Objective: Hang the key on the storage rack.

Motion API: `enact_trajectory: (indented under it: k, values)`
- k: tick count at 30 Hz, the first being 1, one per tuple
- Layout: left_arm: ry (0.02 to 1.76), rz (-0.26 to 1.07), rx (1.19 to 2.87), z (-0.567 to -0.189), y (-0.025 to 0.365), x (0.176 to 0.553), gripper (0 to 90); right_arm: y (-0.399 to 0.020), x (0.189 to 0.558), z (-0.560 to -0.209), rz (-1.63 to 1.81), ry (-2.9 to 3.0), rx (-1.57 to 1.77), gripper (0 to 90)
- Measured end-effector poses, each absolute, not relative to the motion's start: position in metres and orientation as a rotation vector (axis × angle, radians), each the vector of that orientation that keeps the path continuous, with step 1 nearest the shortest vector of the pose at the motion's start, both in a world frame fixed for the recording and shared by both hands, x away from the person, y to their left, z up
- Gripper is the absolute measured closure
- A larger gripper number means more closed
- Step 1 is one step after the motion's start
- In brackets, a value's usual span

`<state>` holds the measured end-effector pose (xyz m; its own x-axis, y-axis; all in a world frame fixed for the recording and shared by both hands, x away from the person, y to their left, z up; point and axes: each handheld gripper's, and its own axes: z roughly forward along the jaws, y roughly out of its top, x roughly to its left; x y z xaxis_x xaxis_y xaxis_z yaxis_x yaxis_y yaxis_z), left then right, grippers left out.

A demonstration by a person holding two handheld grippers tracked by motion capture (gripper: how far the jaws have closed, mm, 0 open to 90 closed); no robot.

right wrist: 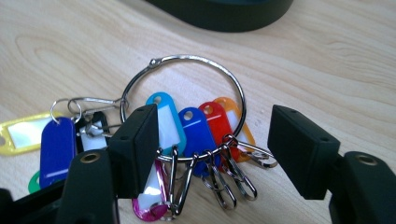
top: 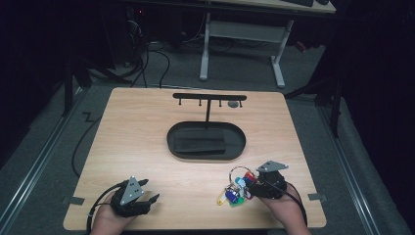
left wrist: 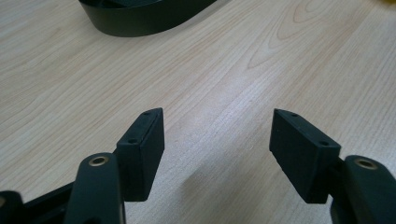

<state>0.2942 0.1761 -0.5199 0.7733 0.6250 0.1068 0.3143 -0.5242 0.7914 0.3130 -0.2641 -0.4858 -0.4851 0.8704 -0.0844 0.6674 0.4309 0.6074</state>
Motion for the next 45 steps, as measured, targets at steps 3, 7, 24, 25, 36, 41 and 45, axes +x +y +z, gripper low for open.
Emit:
enact_trajectory:
  k: [3,7,24,25,36,41,45]
  values:
    - [0.706,0.478,2.141,-0.519,0.177,0.295,36.0,-0.262,0.320,-0.482,0.673,2.367,1.307,37.4]
    - [0.705,0.463,2.158,-0.522,0.177,0.295,35.8,-0.258,0.327,-0.476,0.603,2.440,1.301,41.2]
    - [0.700,0.508,2.171,-0.521,0.179,0.291,35.8,-0.247,0.380,-0.470,0.317,2.666,1.320,61.5]
    - [0.701,0.507,2.172,-0.521,0.180,0.291,35.8,-0.246,0.384,-0.472,0.290,2.675,1.323,63.2]
    - [0.690,0.517,2.180,-0.521,0.182,0.290,35.9,-0.235,0.418,-0.478,0.144,2.727,1.372,73.9]
    - [0.678,0.519,2.185,-0.520,0.183,0.291,36.3,-0.234,0.425,-0.480,0.121,2.740,1.388,74.5]
    - [0.673,0.515,2.189,-0.520,0.183,0.291,36.7,-0.233,0.426,-0.485,0.093,2.742,1.394,74.4]
